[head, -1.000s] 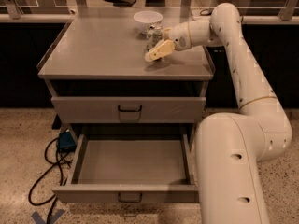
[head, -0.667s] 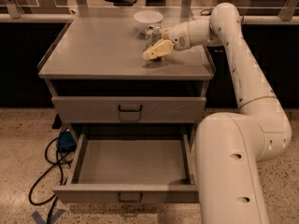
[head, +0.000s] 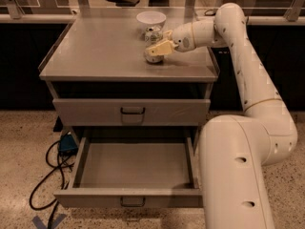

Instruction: Place 7up can into middle drawer

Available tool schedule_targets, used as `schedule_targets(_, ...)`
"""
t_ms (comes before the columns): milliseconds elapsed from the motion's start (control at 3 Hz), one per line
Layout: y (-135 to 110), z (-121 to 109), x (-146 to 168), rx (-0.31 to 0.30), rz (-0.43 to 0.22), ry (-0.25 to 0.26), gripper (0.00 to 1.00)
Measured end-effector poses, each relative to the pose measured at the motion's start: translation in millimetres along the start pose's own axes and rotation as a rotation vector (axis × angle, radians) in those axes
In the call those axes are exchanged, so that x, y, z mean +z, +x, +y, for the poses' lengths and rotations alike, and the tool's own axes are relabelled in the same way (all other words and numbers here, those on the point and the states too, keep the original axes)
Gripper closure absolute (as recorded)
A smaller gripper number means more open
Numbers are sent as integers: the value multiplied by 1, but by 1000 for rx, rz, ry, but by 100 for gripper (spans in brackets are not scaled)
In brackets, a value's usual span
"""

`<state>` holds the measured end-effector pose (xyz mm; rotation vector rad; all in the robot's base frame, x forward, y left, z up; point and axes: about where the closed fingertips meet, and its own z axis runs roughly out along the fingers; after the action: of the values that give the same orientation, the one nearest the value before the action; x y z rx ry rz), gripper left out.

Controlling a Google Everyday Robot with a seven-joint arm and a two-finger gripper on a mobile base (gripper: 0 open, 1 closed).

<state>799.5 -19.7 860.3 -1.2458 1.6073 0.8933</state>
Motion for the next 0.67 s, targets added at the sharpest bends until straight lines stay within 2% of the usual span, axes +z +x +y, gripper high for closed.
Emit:
schedule_targets(333, 0, 0, 0, 0, 1, 0, 89)
schedule_targets(667, 1, 3, -6, 24, 92, 9, 100)
